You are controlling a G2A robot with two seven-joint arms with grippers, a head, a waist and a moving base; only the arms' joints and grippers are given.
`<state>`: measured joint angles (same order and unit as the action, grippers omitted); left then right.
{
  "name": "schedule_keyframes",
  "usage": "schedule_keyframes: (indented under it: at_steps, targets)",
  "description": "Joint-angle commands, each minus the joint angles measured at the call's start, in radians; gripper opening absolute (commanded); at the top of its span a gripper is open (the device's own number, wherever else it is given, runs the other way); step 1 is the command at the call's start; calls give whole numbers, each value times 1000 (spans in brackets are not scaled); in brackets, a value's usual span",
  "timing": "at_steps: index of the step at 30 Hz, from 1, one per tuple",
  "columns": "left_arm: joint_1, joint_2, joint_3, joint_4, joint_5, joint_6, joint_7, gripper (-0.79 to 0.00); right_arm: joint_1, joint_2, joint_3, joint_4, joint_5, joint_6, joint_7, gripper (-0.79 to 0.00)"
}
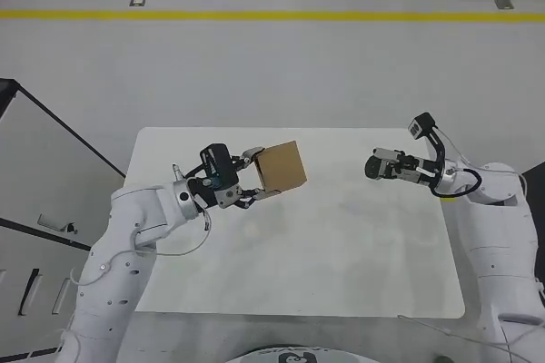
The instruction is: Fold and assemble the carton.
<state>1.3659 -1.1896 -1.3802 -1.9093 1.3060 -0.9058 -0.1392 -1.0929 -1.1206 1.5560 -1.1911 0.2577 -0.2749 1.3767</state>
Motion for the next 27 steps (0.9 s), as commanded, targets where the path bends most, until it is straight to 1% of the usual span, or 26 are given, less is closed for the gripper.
schedule_keyframes:
  at_steps: [1,2,4,6,7,9,11,14,25,27]
  targets:
    - [2,0,-1,2,-17,11,1,-785,0,0,0,0,0,0,0,0]
    - [0,3,-13,-2,-40,-3,-12,-785,0,0,0,0,0,0,0,0]
    - [-6,12,-61,-1,-140,-49,-58,-785,0,0,0,0,0,0,0,0]
    - [-11,24,-108,-10,-274,-98,-141,-785,0,0,0,0,0,0,0,0]
    - [-12,31,-128,-18,-346,-106,-186,-785,0,0,0,0,0,0,0,0]
    - [-7,47,-150,-37,-500,-105,-298,-785,0,0,0,0,0,0,0,0]
    - [-3,64,-167,-74,-665,-81,-413,-785,0,0,0,0,0,0,0,0]
    - [-2,91,-198,-139,-886,-7,-586,-785,0,0,0,0,0,0,0,0]
    - [-2,91,-198,-139,-886,-7,-586,-785,0,0,0,0,0,0,0,0]
    - [1,89,-180,-154,-900,38,-555,-785,0,0,0,0,0,0,0,0]
